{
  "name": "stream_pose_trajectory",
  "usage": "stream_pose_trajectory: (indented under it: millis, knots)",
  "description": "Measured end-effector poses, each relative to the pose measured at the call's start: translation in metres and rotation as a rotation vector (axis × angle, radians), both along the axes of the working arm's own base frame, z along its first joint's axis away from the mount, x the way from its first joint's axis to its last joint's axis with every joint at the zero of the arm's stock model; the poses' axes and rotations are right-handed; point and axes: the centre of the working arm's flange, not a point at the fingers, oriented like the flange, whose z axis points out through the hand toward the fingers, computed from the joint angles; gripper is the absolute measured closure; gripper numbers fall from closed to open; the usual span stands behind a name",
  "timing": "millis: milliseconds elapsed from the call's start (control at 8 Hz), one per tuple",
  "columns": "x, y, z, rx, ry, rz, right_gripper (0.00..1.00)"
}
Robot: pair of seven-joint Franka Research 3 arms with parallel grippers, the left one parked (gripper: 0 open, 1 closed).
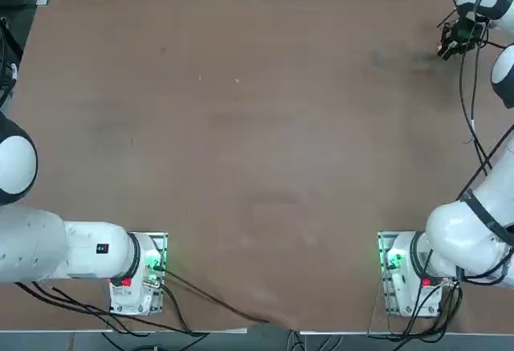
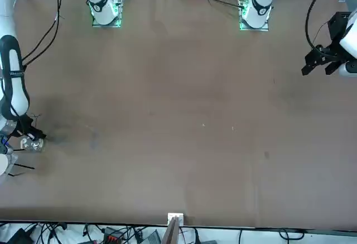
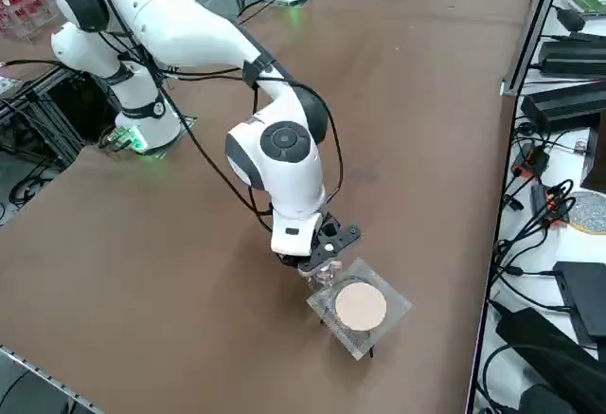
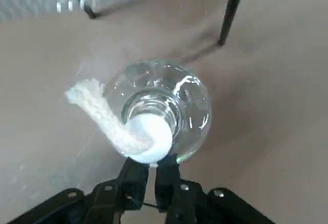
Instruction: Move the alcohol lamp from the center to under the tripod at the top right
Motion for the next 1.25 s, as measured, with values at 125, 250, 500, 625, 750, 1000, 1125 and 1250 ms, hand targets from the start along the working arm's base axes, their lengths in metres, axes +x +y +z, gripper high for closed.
stream_pose_trajectory:
  millis: [125, 250, 500, 625, 750, 1000, 1125, 1250]
  knots:
    - [0.003, -0.003, -0.003, -0.017, -0.034, -0.003, 0.82]
    - [0.006, -0.005, -0.008, -0.034, -0.067, -0.009, 0.82]
    - [0.010, -0.007, -0.018, -0.056, -0.113, -0.031, 0.82]
    - [0.014, -0.009, -0.016, -0.062, -0.126, -0.032, 0.82]
    - [0.019, -0.011, -0.013, -0.068, -0.139, -0.032, 0.82]
    - [0.029, -0.016, -0.006, -0.080, -0.167, -0.034, 0.82]
    - [0.033, -0.020, -0.005, -0.085, -0.180, -0.037, 0.82]
    - [0.037, -0.023, -0.005, -0.091, -0.192, -0.040, 0.82]
